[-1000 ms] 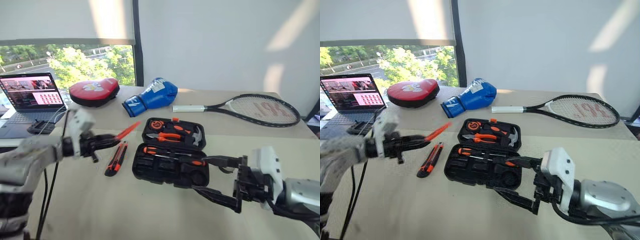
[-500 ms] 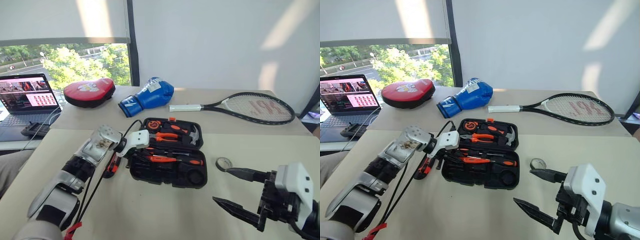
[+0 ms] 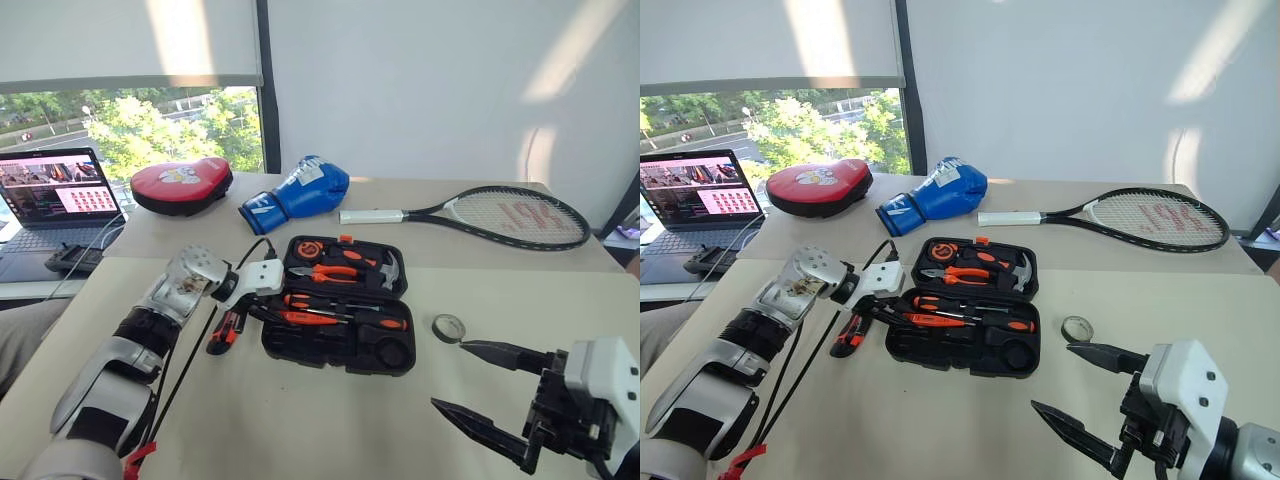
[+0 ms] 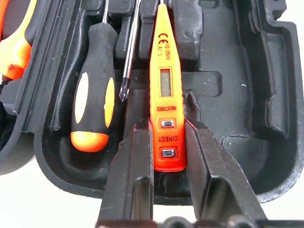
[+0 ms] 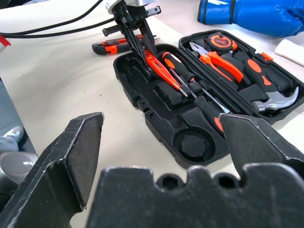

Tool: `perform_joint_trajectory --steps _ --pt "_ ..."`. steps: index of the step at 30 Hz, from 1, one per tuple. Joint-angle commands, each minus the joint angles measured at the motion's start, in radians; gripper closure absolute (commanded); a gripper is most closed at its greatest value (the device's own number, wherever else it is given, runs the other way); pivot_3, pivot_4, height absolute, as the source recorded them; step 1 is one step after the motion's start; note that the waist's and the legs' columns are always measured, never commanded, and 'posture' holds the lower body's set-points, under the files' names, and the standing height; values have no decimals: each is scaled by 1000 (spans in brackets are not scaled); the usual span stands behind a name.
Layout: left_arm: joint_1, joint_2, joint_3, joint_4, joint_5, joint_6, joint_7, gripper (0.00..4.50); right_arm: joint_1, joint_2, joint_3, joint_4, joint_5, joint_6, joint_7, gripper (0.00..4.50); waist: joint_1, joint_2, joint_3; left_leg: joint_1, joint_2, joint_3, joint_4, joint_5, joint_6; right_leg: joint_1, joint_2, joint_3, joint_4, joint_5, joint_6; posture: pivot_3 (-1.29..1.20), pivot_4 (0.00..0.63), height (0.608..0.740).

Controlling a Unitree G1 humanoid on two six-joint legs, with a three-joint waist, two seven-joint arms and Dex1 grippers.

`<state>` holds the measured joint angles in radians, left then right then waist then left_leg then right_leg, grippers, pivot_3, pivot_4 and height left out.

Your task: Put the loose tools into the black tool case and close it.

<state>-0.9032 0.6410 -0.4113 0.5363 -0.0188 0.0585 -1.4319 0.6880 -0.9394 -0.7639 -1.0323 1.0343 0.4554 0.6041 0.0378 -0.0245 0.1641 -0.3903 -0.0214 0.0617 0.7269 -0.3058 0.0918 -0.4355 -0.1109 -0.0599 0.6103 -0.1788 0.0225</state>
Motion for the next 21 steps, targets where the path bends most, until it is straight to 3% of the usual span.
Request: perform_joint_trajectory --steps 1,7,21 --pt "-17 3 1 40 52 -66 6 4022 4 -14 -21 -15 3 -31 -5 0 0 0 0 0 0 0 0 0 0 0 0 0 0 0 0 0 150 740" --pt "-30 -19 5 84 68 -113 6 4022 -7 -18 -27 -15 8 -19 12 0 1 0 0 1 0 0 0 0 0 1 0 0 0 0 0 0 150 740" --pt "-42 -65 2 141 100 -124 4 4022 -274 -114 21 207 61 85 134 0 7 0 0 2 0 -1 2 0 1 5 -1 -1 -1 0 1 0 150 740"
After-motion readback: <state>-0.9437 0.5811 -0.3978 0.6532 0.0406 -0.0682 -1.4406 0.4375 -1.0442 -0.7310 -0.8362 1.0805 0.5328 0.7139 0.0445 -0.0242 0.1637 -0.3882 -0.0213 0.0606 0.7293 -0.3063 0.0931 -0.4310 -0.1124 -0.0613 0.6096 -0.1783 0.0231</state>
